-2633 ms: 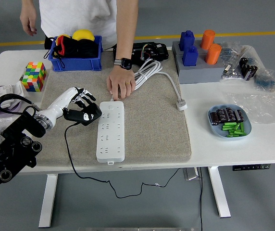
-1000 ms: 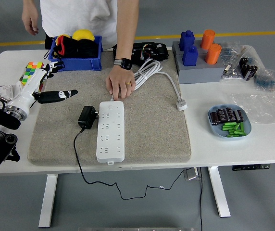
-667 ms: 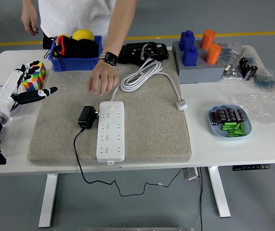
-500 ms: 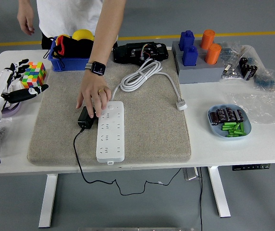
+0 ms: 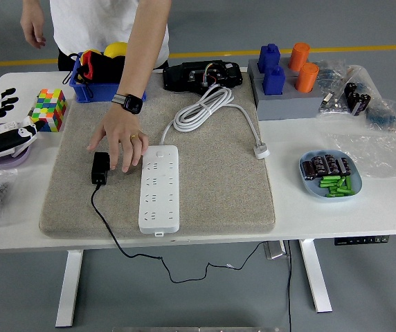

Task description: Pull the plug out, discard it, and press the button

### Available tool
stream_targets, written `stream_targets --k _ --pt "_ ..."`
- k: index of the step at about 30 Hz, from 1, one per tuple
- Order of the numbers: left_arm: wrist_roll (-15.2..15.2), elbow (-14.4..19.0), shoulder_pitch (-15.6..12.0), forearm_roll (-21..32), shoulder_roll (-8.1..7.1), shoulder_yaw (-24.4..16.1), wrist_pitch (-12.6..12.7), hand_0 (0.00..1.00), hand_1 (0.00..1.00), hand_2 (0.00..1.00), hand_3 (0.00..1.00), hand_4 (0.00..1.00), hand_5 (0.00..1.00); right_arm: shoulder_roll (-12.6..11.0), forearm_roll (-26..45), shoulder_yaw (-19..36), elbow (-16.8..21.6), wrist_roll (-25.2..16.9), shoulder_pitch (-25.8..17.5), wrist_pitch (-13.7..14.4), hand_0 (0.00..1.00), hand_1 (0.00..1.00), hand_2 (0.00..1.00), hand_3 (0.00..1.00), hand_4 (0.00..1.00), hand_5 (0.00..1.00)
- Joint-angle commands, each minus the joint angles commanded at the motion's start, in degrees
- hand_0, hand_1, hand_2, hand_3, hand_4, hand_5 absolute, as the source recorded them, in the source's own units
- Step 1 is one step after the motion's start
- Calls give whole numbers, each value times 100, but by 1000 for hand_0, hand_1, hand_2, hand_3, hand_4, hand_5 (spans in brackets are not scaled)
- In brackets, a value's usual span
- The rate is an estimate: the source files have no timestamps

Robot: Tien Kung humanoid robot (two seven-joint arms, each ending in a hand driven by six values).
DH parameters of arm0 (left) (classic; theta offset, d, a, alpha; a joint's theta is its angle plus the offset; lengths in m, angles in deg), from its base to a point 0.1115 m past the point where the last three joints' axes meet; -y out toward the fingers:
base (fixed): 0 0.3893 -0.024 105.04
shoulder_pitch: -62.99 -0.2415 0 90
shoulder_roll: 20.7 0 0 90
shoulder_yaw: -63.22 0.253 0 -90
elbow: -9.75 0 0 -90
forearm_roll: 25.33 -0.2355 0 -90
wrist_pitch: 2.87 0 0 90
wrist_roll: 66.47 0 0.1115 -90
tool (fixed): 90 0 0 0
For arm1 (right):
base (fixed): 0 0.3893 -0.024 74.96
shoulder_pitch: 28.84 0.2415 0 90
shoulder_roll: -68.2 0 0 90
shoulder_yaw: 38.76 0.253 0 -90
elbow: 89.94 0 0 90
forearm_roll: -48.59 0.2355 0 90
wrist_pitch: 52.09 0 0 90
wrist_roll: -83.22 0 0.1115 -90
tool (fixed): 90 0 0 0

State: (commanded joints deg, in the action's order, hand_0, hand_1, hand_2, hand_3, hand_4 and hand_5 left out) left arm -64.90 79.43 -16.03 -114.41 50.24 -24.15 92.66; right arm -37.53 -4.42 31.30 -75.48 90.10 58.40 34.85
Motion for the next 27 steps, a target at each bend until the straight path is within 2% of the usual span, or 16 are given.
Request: stream_targets --k 19,27 --pt "-69 85 -78 -21 9 -144 -46 852 844 844 874 887 256 40 -41 107 -9 -3 -22 4 725 673 663 660 764 633" --pt "-76 133 -78 -9 18 -115 -62 846 843 840 867 851 237 64 -55 130 0 -5 -28 5 725 673 663 662 764 633"
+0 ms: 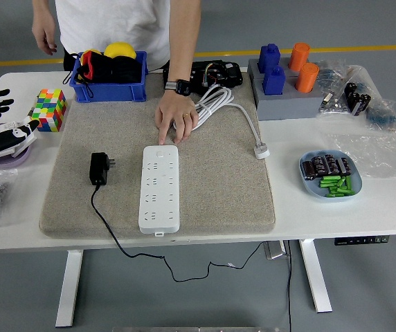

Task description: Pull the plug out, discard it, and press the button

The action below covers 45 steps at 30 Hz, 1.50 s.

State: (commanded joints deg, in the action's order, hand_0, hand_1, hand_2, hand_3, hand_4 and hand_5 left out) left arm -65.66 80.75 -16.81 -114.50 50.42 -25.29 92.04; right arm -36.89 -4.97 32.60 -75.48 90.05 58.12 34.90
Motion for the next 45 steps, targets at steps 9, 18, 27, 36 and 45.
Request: stream_targets --k 9,18,27,36,45 --pt "-7 14 22 2 -9 44 -6 842 843 839 867 846 232 -6 0 28 -4 0 3 1 725 673 664 662 765 634" --pt "-10 31 12 5 1 28 -10 841 842 839 865 834 229 12 -5 42 -1 0 -4 -1 725 674 663 662 765 634" --pt "-10 55 25 12 -3 11 -12 841 842 838 865 831 229 7 -6 64 -5 0 -8 2 725 674 664 659 764 633" --pt "-13 68 64 15 -13 23 -13 840 841 837 864 829 228 20 -7 87 1 2 -9 -2 725 674 664 660 765 634" --pt "-15 70 94 20 -22 30 -14 840 842 837 863 828 227 21 -7 104 1 2 -10 -1 725 674 663 659 764 633"
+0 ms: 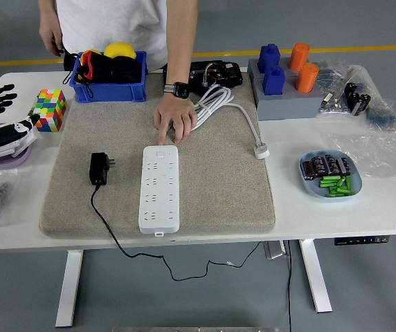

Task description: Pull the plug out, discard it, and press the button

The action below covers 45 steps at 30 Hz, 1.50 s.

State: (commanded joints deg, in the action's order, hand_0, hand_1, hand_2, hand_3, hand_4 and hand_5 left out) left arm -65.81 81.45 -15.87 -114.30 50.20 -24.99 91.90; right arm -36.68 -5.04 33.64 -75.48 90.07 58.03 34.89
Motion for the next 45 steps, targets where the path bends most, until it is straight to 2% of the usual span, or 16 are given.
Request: stream_targets --k 45 --pt "-18 32 92 38 -29 68 -25 840 836 836 864 823 228 1 7 2 -3 2 -3 -2 725 674 664 659 764 633"
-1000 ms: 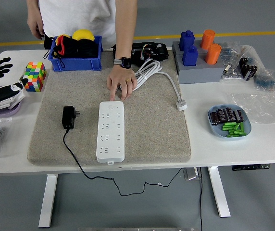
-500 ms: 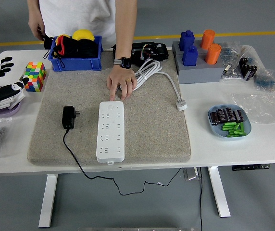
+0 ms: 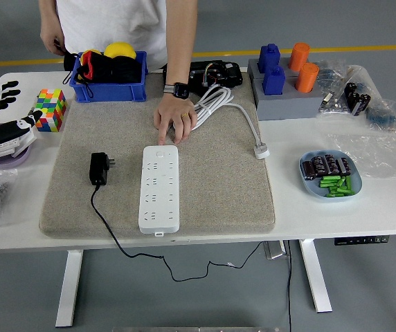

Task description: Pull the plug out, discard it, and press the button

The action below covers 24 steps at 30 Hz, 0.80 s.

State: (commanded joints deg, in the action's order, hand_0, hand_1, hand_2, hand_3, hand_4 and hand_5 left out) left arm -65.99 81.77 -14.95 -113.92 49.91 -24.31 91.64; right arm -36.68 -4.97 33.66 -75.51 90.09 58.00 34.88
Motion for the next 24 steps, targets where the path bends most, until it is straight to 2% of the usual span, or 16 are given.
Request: stream_targets --k 24 --pt "-3 -46 -14 -4 -13 -68 -8 839 834 835 864 823 229 -8 2 -11 1 -1 2 1 725 673 664 659 764 633"
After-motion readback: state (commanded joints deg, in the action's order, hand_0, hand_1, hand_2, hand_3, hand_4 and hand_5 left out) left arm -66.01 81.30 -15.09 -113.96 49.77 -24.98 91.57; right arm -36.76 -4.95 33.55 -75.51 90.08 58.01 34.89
